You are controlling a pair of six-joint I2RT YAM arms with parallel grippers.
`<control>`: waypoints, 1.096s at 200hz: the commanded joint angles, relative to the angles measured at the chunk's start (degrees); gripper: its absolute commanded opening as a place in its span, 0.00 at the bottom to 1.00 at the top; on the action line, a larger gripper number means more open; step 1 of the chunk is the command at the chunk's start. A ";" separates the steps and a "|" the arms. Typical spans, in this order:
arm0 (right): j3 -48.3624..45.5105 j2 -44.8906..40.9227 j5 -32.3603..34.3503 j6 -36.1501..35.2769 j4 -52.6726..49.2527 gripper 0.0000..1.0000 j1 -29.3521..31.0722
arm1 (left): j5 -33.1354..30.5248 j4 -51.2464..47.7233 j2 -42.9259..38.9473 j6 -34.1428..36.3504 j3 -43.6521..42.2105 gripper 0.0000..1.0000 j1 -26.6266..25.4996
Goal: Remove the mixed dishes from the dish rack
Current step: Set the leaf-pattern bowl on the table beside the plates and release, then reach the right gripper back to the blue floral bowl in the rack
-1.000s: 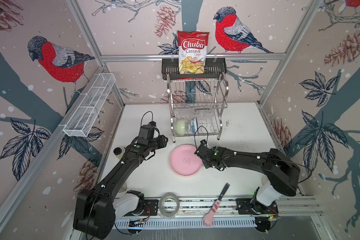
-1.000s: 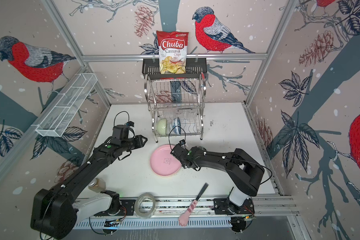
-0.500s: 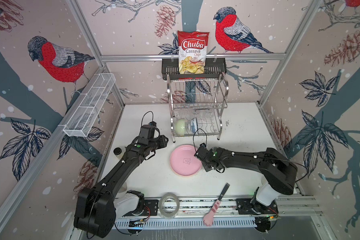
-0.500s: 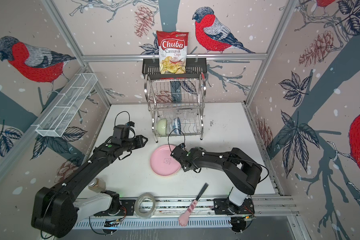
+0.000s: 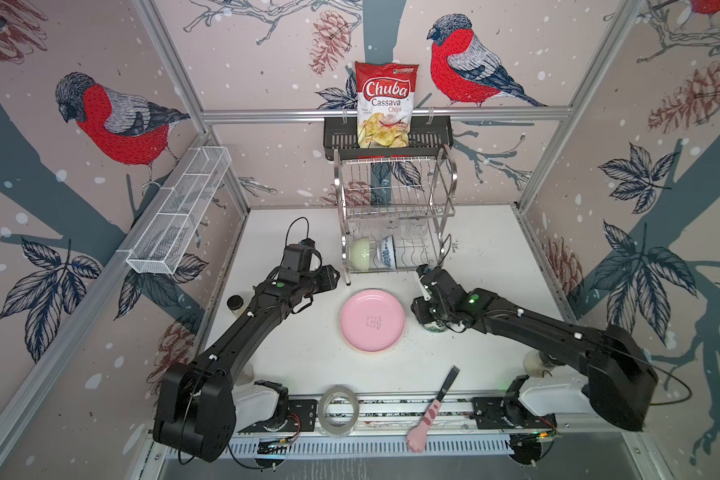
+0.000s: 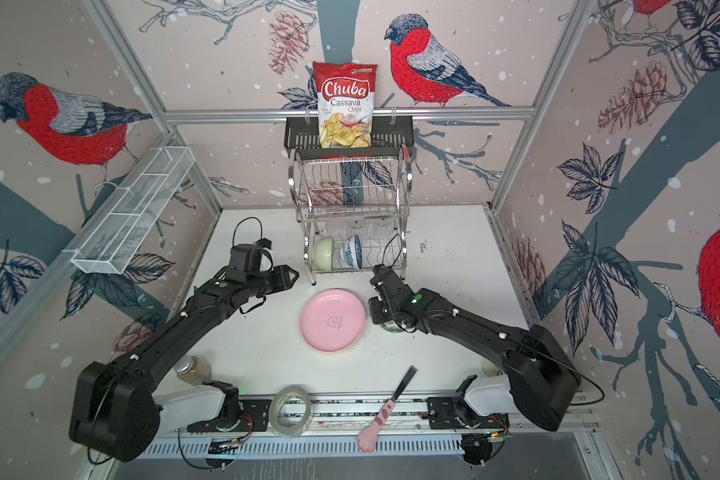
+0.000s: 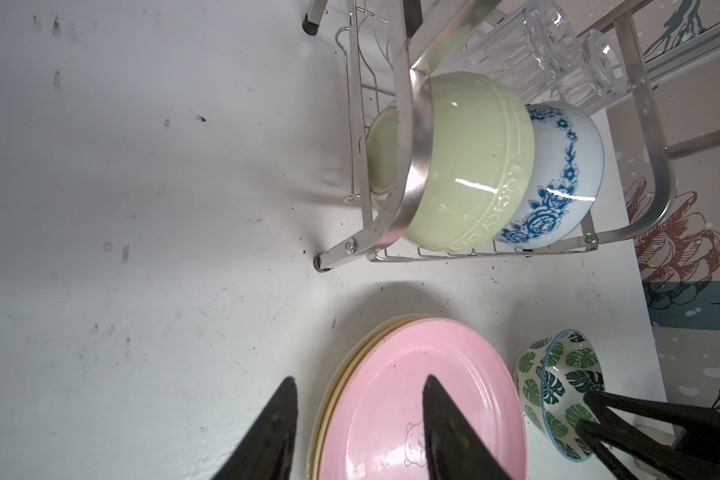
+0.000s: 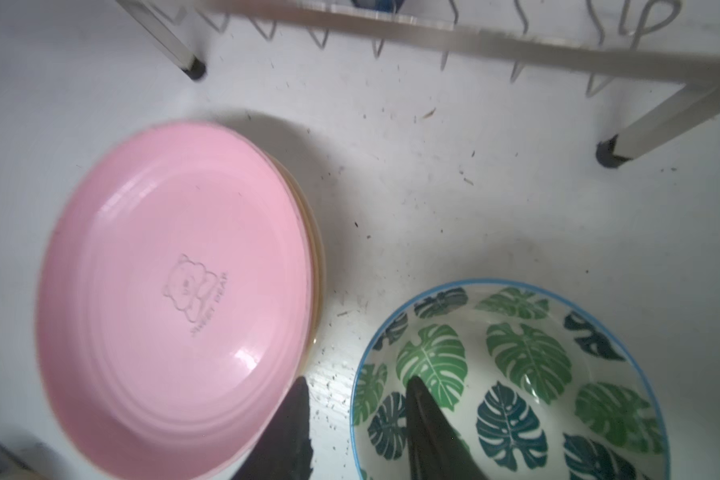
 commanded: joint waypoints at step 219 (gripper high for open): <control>13.88 28.42 -31.29 -0.97 45.46 0.42 -17.05 | -0.96 1.14 23.09 1.02 20.47 0.37 -0.13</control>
